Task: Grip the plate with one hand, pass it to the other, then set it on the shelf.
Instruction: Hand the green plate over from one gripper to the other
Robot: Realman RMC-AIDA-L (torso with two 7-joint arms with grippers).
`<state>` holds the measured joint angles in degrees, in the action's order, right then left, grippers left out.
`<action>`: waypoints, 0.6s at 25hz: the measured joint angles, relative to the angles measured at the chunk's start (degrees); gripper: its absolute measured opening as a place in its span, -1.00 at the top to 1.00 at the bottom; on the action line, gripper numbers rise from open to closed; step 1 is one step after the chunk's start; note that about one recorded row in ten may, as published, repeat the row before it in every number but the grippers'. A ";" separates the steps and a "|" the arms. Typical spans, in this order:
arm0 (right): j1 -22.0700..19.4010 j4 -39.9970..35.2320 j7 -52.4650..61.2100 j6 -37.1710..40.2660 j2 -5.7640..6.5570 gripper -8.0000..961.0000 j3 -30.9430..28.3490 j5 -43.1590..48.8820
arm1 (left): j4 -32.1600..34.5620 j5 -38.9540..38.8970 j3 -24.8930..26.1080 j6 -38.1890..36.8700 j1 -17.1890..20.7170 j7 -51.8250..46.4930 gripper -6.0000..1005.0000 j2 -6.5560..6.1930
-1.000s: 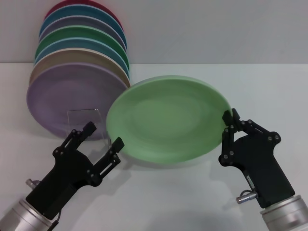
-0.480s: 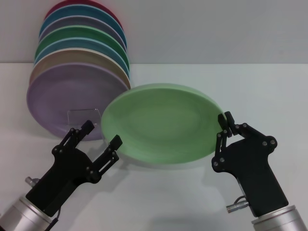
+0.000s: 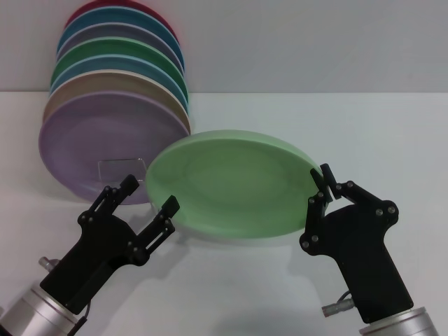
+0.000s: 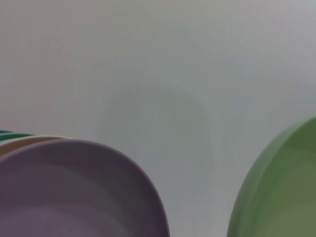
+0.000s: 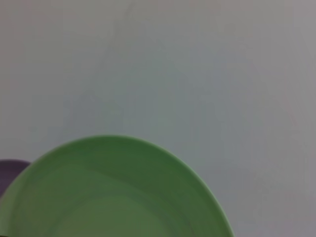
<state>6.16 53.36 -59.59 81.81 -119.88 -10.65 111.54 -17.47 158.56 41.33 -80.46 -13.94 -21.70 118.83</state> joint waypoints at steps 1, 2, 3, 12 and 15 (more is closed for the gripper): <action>0.00 0.09 -0.52 0.02 0.00 0.95 0.00 -0.01 | -0.07 0.00 0.13 0.08 0.04 0.00 -0.60 -0.04; 0.00 0.09 -0.52 0.02 0.00 0.95 0.00 -0.01 | -0.07 0.00 0.13 0.08 0.04 0.00 -0.60 -0.04; 0.00 0.12 -0.81 0.02 0.00 0.95 -0.01 -0.01 | -0.07 -0.01 0.27 0.24 0.05 0.00 -0.59 -0.05; 0.38 0.18 -1.31 0.02 0.00 0.95 0.01 -0.01 | -0.19 -0.01 1.37 2.08 -0.59 0.00 -0.33 0.07; 0.42 0.17 -1.33 0.02 0.00 0.95 0.01 -0.01 | -0.32 0.00 1.38 2.07 -0.71 0.00 -0.17 0.08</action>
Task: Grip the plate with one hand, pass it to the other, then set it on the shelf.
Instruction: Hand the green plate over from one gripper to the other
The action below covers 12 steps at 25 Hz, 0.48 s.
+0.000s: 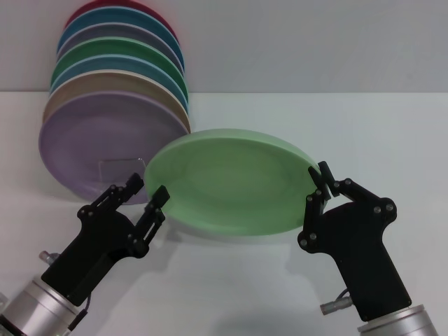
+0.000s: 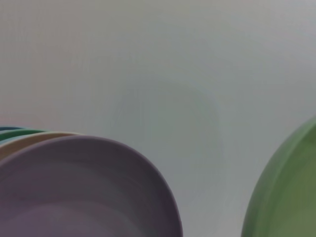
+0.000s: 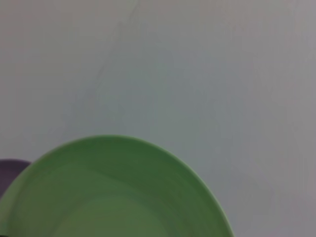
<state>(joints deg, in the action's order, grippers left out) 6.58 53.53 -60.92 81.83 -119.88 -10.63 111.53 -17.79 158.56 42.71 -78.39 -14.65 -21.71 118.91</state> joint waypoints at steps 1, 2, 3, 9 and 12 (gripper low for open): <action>0.01 0.00 0.00 0.00 0.00 0.95 0.00 0.00 | -0.18 0.00 0.00 0.00 -0.01 0.00 -0.13 0.00; 0.01 0.00 0.00 0.00 0.00 0.95 0.00 0.00 | -0.18 0.00 0.00 0.00 -0.01 0.00 -0.09 0.00; 0.01 0.00 0.00 0.00 0.00 0.95 0.00 0.00 | -0.29 0.00 0.01 0.00 -0.01 0.00 -0.05 0.00; 0.07 0.00 0.33 -0.05 0.00 0.95 0.00 0.00 | -0.58 0.00 0.01 0.00 -0.02 0.00 0.18 0.01; 0.10 0.00 0.36 -0.09 0.00 0.95 0.00 0.00 | -0.58 0.00 0.00 0.00 -0.10 0.00 0.31 0.01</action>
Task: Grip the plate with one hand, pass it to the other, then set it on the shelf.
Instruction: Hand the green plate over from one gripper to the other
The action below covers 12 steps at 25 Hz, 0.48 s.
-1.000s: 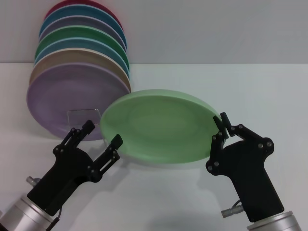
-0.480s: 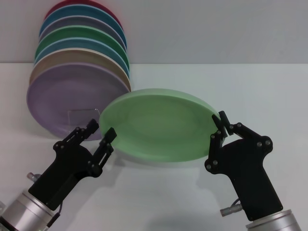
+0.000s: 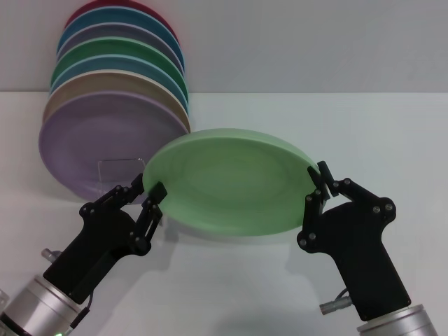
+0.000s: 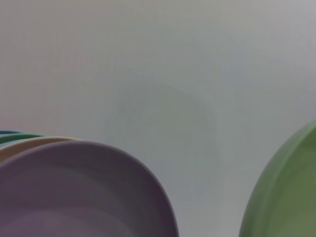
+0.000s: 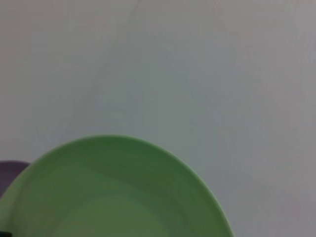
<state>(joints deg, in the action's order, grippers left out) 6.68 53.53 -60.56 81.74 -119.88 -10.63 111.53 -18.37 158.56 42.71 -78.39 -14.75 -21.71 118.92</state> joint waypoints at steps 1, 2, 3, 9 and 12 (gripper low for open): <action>0.03 0.00 0.01 0.00 0.00 0.95 0.00 0.00 | 0.00 0.00 0.00 0.00 -0.04 0.00 0.36 0.00; 0.07 0.00 0.01 -0.01 0.00 0.95 0.00 0.00 | 0.00 0.00 0.00 0.01 -0.10 0.00 0.41 0.00; 0.07 0.00 0.01 -0.01 0.00 0.95 0.00 0.00 | 0.00 0.00 0.00 0.01 -0.10 0.00 0.42 0.00; 0.13 0.00 0.03 -0.01 0.00 0.95 -0.05 0.01 | 0.00 0.00 0.00 0.16 -0.29 0.00 0.54 0.00; 0.16 0.00 0.04 -0.04 0.00 0.95 -0.02 0.01 | 0.00 0.00 0.00 0.17 -0.34 0.00 0.62 0.04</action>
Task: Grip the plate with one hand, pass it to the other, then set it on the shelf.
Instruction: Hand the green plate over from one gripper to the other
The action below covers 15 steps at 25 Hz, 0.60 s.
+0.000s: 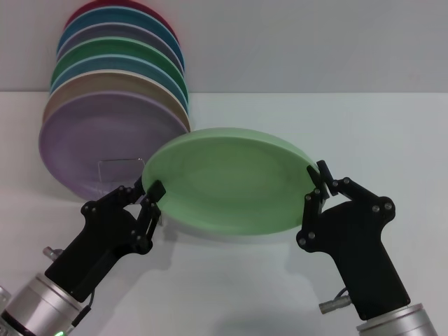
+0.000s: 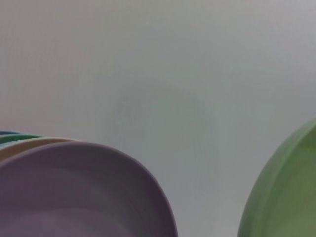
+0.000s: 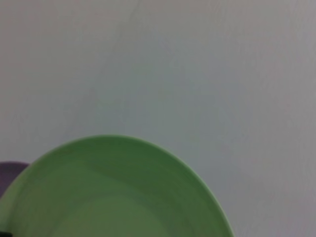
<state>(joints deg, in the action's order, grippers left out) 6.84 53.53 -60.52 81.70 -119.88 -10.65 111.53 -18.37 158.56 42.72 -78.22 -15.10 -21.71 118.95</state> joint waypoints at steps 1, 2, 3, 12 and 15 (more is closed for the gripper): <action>0.01 0.00 0.01 -0.02 0.00 0.95 0.01 0.00 | 0.00 0.00 0.00 0.00 0.00 0.00 0.63 0.01; 0.01 0.00 0.01 -0.06 0.00 0.95 0.01 0.00 | 0.00 0.00 0.00 0.00 -0.01 0.00 0.63 0.03; 0.01 0.00 0.02 -0.09 0.00 0.95 0.02 0.00 | 0.00 0.00 0.00 0.00 -0.02 0.00 0.64 0.03; 0.01 0.00 0.06 -0.13 0.00 0.95 0.02 0.00 | -0.04 0.00 0.00 -0.01 0.18 0.64 0.71 0.05; 0.02 -0.03 0.06 -0.14 0.00 0.95 0.02 0.00 | -0.08 0.00 0.00 -0.01 0.21 0.68 0.71 0.05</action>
<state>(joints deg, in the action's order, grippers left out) 6.86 53.50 -60.47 81.56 -119.88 -10.63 111.53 -18.45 158.56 42.72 -78.23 -14.89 -21.03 119.00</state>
